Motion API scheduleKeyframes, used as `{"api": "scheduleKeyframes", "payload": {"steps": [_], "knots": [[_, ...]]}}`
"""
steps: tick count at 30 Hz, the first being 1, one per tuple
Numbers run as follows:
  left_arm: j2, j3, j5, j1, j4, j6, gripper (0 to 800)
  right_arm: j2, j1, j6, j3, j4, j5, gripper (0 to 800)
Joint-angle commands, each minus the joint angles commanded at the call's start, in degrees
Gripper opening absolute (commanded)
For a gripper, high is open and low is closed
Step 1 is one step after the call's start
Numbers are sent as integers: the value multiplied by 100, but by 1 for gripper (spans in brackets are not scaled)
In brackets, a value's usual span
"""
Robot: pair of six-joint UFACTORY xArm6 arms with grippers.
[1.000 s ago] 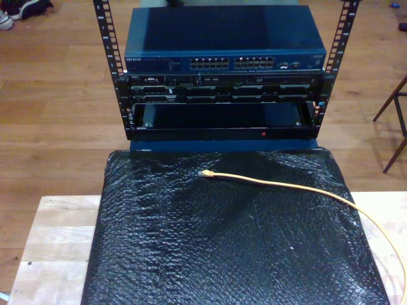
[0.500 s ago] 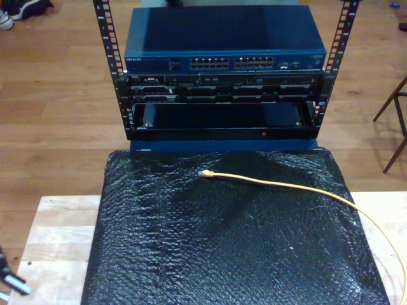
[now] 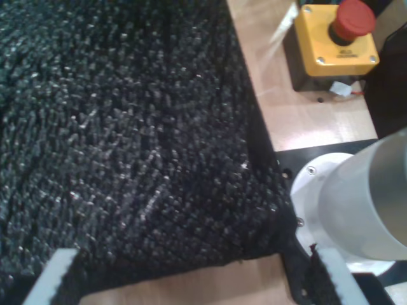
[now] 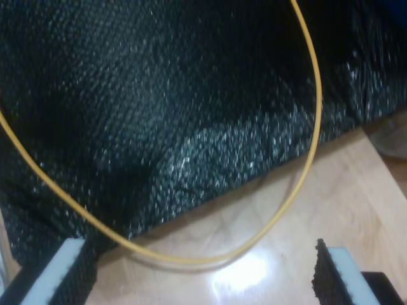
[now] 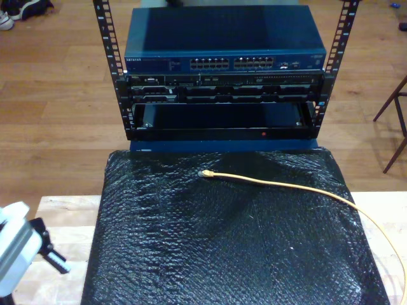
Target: Grab the cable and plug it in
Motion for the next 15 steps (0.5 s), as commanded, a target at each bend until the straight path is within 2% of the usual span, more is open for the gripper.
{"api": "scheduleKeyframes", "payload": {"steps": [4, 15], "knots": [[97, 0, -158, -273, -62, -167, 800, 0, 193, 176, 9, 237, -70, 796], [255, 9, -607, -774, -105, -668, 800, 9, 1099, 598, 18, 237, -730, 794]]}}
